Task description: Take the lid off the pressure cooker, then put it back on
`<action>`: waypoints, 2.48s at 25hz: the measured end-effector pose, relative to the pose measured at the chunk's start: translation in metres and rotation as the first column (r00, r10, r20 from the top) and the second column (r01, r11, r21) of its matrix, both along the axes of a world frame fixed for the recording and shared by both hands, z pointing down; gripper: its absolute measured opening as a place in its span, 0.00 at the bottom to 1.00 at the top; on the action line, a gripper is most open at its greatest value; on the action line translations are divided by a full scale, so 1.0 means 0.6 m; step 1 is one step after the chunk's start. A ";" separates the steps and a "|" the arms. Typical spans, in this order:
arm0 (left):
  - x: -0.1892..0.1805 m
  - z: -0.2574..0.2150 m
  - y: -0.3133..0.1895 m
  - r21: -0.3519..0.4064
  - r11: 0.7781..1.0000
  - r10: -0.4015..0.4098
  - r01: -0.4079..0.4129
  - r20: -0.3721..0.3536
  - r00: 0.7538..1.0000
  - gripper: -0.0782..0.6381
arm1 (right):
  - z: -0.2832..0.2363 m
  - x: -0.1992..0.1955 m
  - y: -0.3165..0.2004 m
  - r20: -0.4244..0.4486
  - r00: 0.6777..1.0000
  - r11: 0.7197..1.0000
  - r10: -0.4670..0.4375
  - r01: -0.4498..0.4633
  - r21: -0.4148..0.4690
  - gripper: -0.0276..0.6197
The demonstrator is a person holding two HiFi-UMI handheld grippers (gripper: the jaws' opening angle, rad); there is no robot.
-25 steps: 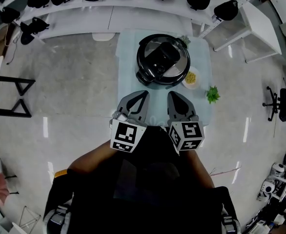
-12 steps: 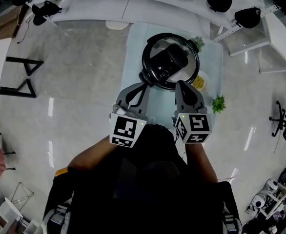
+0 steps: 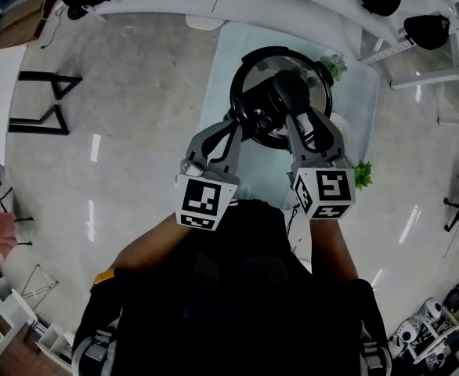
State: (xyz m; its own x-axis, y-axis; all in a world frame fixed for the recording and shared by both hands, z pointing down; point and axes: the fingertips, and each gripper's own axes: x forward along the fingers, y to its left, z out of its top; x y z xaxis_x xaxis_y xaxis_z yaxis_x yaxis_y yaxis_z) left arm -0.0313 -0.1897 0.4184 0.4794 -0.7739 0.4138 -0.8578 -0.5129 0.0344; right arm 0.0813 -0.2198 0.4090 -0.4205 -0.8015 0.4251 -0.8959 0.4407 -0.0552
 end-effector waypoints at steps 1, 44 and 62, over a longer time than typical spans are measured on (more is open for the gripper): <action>-0.002 0.004 -0.004 -0.004 1.000 -0.011 0.011 0.004 1.000 0.12 | 0.003 -0.001 -0.007 -0.004 1.000 1.000 -0.010 0.010 0.003 0.31; -0.035 0.034 -0.051 -0.016 0.988 -0.155 0.155 0.020 0.988 0.12 | 0.075 -0.046 -0.090 -0.127 0.953 0.961 -0.277 0.272 -0.051 0.50; -0.047 -0.030 -0.005 0.056 0.995 -0.078 0.079 -0.021 0.997 0.12 | -0.041 -0.026 -0.032 -0.098 0.985 0.989 -0.142 0.145 0.031 0.49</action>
State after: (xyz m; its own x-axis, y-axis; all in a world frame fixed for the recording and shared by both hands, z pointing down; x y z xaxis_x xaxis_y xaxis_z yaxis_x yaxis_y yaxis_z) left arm -0.0594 -0.1928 0.4002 0.4237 -0.8312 0.3600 -0.8948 -0.4459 0.0234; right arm 0.0658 -0.2390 0.3843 -0.4916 -0.7523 0.4387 -0.8236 0.5653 0.0465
